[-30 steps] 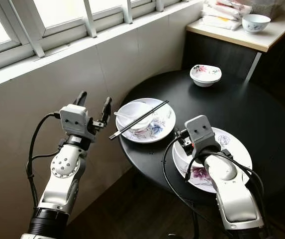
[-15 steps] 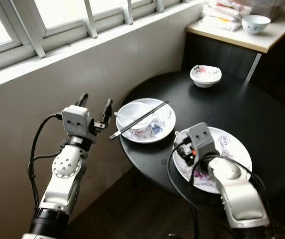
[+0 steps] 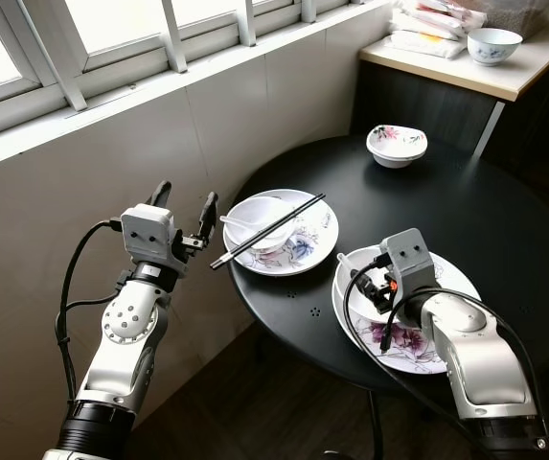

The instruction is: Kitchen organization

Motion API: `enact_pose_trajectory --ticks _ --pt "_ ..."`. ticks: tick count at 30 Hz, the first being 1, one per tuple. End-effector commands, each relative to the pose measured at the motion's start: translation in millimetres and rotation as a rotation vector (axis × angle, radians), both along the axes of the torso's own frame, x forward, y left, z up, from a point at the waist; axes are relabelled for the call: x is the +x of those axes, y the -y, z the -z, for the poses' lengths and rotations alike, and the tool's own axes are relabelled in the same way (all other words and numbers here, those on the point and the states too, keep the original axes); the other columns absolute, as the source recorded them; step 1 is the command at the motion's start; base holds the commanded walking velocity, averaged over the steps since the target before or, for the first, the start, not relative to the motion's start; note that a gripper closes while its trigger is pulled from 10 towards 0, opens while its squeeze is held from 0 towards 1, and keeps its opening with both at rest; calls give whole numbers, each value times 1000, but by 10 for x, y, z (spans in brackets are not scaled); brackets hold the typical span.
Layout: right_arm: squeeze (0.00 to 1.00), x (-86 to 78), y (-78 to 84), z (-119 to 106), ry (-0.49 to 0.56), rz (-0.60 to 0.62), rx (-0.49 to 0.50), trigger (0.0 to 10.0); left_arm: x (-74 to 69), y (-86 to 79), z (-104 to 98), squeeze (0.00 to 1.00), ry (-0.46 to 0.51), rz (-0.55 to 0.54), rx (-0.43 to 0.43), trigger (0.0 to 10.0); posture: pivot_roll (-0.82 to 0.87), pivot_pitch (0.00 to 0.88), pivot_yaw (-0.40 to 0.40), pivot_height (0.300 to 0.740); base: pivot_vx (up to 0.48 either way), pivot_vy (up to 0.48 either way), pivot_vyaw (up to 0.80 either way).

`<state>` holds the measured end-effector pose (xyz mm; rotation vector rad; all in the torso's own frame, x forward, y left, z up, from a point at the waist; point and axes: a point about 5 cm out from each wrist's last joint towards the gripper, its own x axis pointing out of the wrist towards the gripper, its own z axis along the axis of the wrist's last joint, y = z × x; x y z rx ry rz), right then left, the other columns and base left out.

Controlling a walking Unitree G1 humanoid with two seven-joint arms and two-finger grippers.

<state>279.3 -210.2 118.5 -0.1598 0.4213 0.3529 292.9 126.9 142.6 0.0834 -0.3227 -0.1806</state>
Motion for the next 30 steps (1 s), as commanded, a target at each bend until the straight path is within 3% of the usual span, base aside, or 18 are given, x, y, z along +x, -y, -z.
enact_pose_trajectory --ticks 1,8,10,12,22,24,30 --pt "0 18 37 -8 2 1 13 10000 11 0 -2 0 -6 -1 17 10000 -132 0 24 740 0 0 0" --pt "0 38 167 73 -39 21 25 10000 24 -10 1 0 -12 -5 24 10000 -131 0 26 740 0 0 0" --pt "0 1 169 142 -67 -60 11 10000 35 -5 4 0 -16 -3 27 10000 -131 0 28 740 0 0 0" --pt "0 -1 205 188 -85 -66 -7 10000 37 -7 5 0 -17 -4 29 10000 -128 0 27 740 0 0 0" --pt "0 -6 216 257 -116 -104 4 10000 40 -12 14 0 -24 -10 32 10000 -126 0 28 740 0 0 0" --pt "0 -5 219 268 -118 -108 6 0 39 -14 17 0 -26 -13 32 10000 -126 0 29 740 0 0 0" --pt "0 19 233 253 -103 -85 10 0 40 -13 25 0 -32 -14 32 10000 -129 0 30 740 0 0 0"
